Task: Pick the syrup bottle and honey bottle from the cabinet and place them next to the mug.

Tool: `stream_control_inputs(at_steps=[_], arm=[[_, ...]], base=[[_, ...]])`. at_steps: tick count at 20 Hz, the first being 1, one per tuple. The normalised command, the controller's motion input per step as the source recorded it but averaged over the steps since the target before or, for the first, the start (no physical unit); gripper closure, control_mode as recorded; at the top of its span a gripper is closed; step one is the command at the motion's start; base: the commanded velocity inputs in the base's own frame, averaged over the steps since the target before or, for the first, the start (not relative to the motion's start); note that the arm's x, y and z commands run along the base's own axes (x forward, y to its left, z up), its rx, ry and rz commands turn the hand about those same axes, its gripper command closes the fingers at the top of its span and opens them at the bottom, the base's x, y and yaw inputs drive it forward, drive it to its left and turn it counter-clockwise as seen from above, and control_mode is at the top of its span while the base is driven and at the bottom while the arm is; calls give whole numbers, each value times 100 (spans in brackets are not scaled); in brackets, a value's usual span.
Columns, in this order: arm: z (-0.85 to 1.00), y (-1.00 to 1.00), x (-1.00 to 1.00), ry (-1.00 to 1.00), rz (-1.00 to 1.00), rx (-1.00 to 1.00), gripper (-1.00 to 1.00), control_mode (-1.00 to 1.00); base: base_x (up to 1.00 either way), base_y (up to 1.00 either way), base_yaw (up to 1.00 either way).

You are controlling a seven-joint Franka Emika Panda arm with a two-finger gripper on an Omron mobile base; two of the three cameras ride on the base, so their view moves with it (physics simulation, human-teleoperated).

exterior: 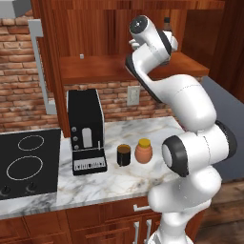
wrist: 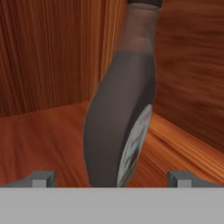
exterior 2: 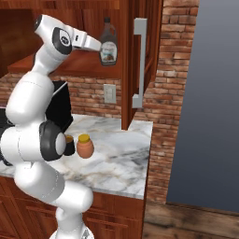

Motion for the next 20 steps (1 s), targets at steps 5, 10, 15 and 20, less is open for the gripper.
stream_control_inputs(at_steps=[5, 10, 15, 20], arm=[[0, 0, 22, 0, 0, 0, -100, -100], [0, 0, 0, 0, 0, 0, -100, -100], [0, -1, 0, 0, -1, 0, -100, -100], [-7, -12, 0, 0, -3, 0, -100, -100]], base=[[0, 0, 0], [0, 0, 0], [0, 0, 0], [0, 0, 0]])
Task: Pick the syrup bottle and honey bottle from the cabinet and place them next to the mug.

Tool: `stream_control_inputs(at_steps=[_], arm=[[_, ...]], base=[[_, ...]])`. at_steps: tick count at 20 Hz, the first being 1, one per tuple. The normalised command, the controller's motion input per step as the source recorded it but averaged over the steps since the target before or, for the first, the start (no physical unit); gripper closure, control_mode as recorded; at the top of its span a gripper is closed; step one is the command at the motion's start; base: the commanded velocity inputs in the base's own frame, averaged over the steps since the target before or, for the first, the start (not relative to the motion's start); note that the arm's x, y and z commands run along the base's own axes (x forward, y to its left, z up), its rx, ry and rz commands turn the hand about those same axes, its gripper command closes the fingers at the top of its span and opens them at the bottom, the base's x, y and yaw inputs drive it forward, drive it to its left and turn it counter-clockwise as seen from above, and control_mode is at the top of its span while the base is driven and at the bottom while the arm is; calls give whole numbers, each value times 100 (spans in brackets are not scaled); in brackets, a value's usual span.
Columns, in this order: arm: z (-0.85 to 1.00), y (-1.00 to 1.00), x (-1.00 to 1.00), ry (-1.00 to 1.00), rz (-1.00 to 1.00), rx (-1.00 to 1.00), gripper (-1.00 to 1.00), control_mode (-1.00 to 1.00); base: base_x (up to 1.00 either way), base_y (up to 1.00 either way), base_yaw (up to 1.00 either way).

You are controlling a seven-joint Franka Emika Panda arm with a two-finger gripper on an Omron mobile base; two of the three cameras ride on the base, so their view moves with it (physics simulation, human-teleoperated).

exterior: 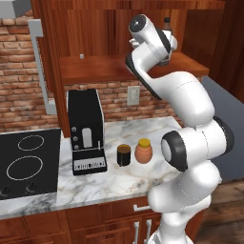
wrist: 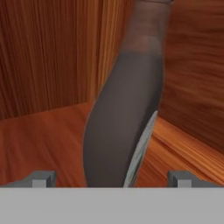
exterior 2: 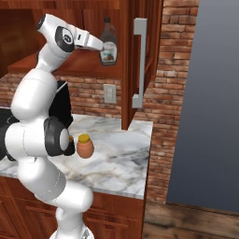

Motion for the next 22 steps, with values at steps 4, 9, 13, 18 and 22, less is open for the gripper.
stream_control_inputs(at_steps=[4, 9, 13, 18, 22], arm=[[-11, -19, 0, 0, -3, 0, -100, -100], [0, -1, 6, 0, 0, 0, -100, -100], [0, 0, 8, 0, 0, 0, -100, -100], [0, 0, 17, 0, 0, 0, -100, -100], [0, 0, 13, 0, 0, 0, -100, -100]], base=[[0, 0, 0], [0, 0, 0], [0, 0, 0], [0, 0, 0], [0, 0, 0]])
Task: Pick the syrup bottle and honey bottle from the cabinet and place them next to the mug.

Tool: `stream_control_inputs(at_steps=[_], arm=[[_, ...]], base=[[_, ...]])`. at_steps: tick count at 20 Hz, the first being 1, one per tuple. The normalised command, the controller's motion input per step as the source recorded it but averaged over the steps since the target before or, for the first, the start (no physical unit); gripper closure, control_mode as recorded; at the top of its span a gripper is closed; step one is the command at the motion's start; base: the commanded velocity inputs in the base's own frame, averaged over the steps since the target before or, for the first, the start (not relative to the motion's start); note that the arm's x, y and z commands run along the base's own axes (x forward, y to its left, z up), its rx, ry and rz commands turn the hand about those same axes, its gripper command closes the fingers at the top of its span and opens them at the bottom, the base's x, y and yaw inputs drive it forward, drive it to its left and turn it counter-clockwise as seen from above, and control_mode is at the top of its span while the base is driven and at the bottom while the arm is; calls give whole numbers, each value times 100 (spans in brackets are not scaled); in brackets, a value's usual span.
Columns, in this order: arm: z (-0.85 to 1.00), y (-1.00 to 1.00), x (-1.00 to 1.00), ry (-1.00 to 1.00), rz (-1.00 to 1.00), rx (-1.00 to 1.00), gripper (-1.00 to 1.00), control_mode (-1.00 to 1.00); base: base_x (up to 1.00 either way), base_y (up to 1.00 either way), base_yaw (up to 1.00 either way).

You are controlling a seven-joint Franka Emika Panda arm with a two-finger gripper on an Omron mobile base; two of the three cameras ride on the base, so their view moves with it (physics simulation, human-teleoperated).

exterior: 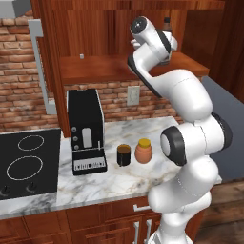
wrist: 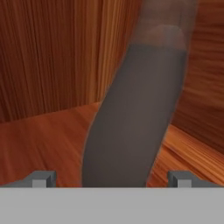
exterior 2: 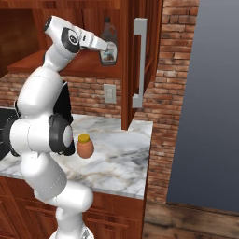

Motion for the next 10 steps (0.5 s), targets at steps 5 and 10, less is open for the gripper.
stream_control_inputs(at_steps=[5, 10], arm=[[0, 0, 10, 0, 0, 0, -100, -100], [-1, 0, 0, 0, -3, 0, -100, -100]], base=[[0, 0, 0], [0, 0, 0]])
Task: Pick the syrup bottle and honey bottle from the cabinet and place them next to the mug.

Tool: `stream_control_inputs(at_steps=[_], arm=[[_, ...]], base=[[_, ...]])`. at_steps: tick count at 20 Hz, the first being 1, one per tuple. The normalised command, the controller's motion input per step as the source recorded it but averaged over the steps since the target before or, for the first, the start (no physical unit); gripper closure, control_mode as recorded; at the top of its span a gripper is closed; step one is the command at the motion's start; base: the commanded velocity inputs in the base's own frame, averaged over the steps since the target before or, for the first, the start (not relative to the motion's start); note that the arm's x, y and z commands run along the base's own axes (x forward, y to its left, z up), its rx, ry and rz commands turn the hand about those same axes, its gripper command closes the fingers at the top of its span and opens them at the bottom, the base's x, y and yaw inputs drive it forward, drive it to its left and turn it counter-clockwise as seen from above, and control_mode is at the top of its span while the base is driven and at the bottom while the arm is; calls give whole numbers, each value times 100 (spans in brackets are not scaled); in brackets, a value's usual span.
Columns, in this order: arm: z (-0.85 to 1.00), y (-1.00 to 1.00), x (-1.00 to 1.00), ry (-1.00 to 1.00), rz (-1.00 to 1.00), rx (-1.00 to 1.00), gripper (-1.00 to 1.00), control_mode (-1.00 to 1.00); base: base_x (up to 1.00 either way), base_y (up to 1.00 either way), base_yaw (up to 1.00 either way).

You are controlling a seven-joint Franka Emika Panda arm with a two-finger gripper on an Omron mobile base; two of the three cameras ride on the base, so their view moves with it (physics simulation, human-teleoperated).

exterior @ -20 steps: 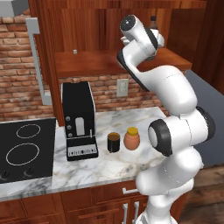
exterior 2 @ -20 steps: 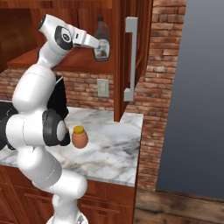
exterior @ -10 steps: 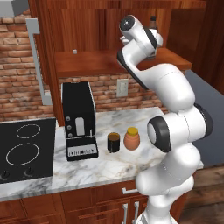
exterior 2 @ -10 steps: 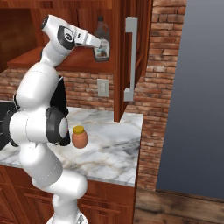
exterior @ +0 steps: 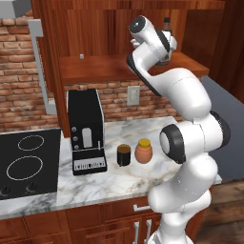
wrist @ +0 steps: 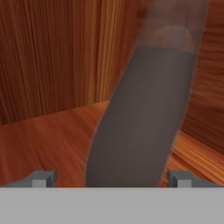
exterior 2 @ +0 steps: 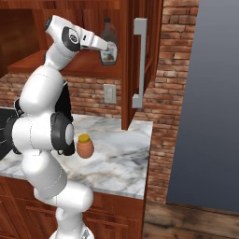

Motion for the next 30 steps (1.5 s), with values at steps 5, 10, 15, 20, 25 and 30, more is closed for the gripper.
stream_control_inputs(at_steps=[5, 10, 15, 20, 25, 30], arm=[[-6, -3, 0, 0, -5, 0, -100, -100], [-2, -1, 0, 0, -5, 0, -100, -100], [0, -1, 0, 0, -3, 0, -100, -100], [0, 0, 0, 0, -1, 0, 100, -100], [0, 0, 0, 0, 0, 0, 100, -100], [0, 0, 0, 0, 0, 0, 100, -100]], base=[[0, 0, 0], [0, 0, 0], [0, 0, 0], [0, 0, 0], [0, 0, 0], [0, 0, 0]])
